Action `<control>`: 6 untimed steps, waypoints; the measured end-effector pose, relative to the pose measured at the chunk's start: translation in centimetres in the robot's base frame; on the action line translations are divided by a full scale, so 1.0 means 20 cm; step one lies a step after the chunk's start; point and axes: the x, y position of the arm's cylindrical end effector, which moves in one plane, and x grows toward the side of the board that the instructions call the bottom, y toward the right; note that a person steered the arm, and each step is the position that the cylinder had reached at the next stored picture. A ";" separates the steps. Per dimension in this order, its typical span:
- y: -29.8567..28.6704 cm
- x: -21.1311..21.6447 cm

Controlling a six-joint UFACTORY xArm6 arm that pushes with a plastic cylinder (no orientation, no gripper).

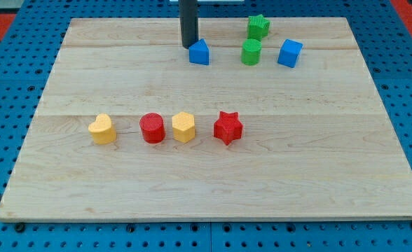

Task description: Push the green star closer to the blue triangle

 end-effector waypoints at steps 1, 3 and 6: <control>0.26 -0.07; 0.73 -0.08; 0.71 -0.31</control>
